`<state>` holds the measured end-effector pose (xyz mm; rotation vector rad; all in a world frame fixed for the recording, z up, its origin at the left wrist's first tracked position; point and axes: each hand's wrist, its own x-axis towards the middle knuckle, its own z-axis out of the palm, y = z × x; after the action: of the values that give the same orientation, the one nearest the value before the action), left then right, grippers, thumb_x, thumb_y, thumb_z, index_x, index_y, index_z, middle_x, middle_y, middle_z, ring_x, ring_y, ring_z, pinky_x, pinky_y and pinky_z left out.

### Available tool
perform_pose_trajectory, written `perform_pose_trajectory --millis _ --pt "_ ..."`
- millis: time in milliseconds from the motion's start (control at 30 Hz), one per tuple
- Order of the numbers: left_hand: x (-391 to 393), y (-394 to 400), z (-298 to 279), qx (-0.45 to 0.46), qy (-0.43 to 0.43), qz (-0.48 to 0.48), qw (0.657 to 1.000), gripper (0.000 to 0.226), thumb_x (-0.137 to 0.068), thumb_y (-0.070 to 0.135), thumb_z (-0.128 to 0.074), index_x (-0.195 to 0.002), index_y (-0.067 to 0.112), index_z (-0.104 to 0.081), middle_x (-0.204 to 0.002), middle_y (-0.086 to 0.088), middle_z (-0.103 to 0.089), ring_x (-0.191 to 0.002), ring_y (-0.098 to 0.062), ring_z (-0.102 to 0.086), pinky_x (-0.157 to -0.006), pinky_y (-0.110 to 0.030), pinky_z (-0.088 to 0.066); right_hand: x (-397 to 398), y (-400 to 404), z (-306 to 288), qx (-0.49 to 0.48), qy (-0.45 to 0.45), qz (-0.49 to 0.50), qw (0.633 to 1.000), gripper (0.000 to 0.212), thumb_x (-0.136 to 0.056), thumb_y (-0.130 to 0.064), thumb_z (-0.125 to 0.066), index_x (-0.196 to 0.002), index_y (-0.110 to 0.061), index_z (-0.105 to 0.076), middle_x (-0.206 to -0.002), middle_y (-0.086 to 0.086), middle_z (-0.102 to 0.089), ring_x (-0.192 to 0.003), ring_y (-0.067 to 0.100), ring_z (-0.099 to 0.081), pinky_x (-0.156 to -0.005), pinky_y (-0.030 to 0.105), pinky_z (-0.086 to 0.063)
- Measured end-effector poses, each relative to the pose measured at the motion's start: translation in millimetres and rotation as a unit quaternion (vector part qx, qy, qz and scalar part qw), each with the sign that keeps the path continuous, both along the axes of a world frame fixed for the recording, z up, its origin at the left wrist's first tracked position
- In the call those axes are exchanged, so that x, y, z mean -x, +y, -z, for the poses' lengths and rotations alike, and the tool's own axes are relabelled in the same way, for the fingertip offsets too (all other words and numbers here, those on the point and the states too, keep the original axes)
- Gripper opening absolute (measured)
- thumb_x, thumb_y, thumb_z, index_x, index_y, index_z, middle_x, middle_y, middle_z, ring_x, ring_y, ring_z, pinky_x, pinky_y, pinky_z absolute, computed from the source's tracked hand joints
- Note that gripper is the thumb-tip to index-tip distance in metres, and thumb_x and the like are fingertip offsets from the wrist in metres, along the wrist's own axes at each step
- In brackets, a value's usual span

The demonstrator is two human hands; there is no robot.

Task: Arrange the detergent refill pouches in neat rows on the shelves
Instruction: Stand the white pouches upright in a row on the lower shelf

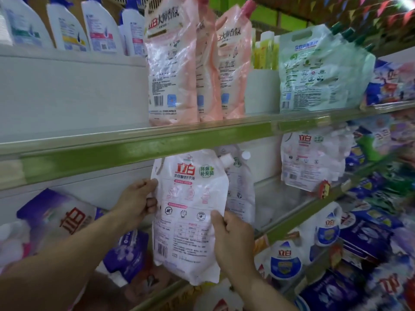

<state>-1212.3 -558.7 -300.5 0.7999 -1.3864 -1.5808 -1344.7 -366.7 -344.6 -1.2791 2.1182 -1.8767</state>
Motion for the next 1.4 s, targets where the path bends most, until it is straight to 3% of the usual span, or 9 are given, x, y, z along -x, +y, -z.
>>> perform_pose_trajectory --millis 100,200,267,367,600,700,1000,1167,1400 --pt "13 43 0 -0.008 -0.008 -0.037 0.999 0.013 -0.096 0.015 -0.056 -0.085 0.011 -0.054 -0.052 0.001 -0.045 -0.040 -0.011 -0.035 -0.034 -0.019 -0.034 17 40 -2 -0.002 0.013 -0.008 1.000 0.036 -0.094 -0.036 -0.052 -0.066 -0.015 -0.060 -0.066 -0.001 -0.066 -0.061 0.013 -0.060 -0.058 0.038 -0.051" --pt "40 94 2 -0.014 -0.005 -0.031 0.999 0.018 -0.098 0.013 -0.052 -0.080 0.010 -0.051 -0.046 0.001 -0.043 -0.035 -0.010 -0.036 -0.034 -0.020 -0.035 43 89 -3 0.000 0.013 -0.020 1.000 0.039 -0.094 -0.031 -0.054 -0.057 -0.020 -0.051 -0.056 -0.009 -0.059 -0.056 0.000 -0.058 -0.044 0.015 -0.041" --pt "66 127 4 -0.007 -0.020 -0.032 0.999 0.020 -0.099 0.012 -0.051 -0.079 0.007 -0.052 -0.046 -0.002 -0.044 -0.037 -0.012 -0.039 -0.037 -0.022 -0.039 68 123 -4 0.000 0.009 -0.015 1.000 0.046 -0.093 -0.029 -0.055 -0.050 -0.024 -0.040 -0.045 -0.011 -0.051 -0.052 -0.007 -0.053 -0.044 0.012 -0.038" --pt "118 171 6 0.000 -0.043 -0.036 0.998 0.019 -0.100 0.013 -0.048 -0.085 0.003 -0.055 -0.045 -0.003 -0.050 -0.043 -0.016 -0.044 -0.045 -0.028 -0.047 111 166 -5 -0.008 0.027 0.010 1.000 0.051 -0.093 -0.030 -0.055 -0.048 -0.024 -0.033 -0.042 -0.007 -0.045 -0.043 0.005 -0.042 -0.043 0.022 -0.028" --pt "240 201 1 0.000 -0.032 -0.028 0.999 0.022 -0.100 0.011 -0.047 -0.082 0.003 -0.055 -0.053 -0.008 -0.064 -0.047 -0.022 -0.061 -0.046 -0.031 -0.054 209 203 -11 -0.019 0.013 0.035 0.999 0.048 -0.095 -0.034 -0.052 -0.052 -0.021 -0.035 -0.047 -0.005 -0.042 -0.045 0.010 -0.037 -0.048 0.031 -0.030" --pt "284 183 -1 -0.004 -0.036 -0.022 0.999 0.020 -0.099 0.014 -0.048 -0.085 0.003 -0.057 -0.056 -0.008 -0.068 -0.050 -0.023 -0.066 -0.052 -0.034 -0.056 242 192 -12 -0.033 0.010 0.049 0.998 0.045 -0.095 -0.035 -0.050 -0.054 -0.020 -0.040 -0.053 -0.002 -0.051 -0.052 0.014 -0.048 -0.051 0.033 -0.036" --pt "403 79 -10 0.011 -0.079 -0.014 0.997 0.016 -0.099 0.013 -0.046 -0.087 0.006 -0.055 -0.080 -0.017 -0.066 -0.063 -0.028 -0.065 -0.052 -0.035 -0.057 336 93 -18 -0.042 -0.016 0.100 0.994 0.047 -0.095 -0.036 -0.050 -0.052 -0.020 -0.040 -0.051 -0.004 -0.049 -0.047 0.005 -0.043 -0.045 0.022 -0.031" --pt "453 23 -17 0.044 -0.111 -0.064 0.991 0.016 -0.096 0.012 -0.049 -0.090 0.002 -0.061 -0.087 -0.021 -0.070 -0.072 -0.032 -0.069 -0.070 -0.045 -0.060 378 28 -18 -0.050 -0.050 0.065 0.995 0.032 -0.097 -0.034 -0.048 -0.073 -0.018 -0.063 -0.076 -0.004 -0.069 -0.070 0.014 -0.065 -0.063 0.034 -0.055" --pt "503 -21 -16 0.065 -0.057 -0.047 0.995 0.020 -0.099 0.013 -0.047 -0.086 0.007 -0.061 -0.105 -0.028 -0.066 -0.099 -0.045 -0.064 -0.089 -0.059 -0.052 429 -28 -6 -0.077 0.004 0.116 0.990 0.030 -0.097 -0.039 -0.043 -0.069 -0.033 -0.050 -0.085 -0.003 -0.071 -0.067 0.011 -0.067 -0.060 0.028 -0.057"
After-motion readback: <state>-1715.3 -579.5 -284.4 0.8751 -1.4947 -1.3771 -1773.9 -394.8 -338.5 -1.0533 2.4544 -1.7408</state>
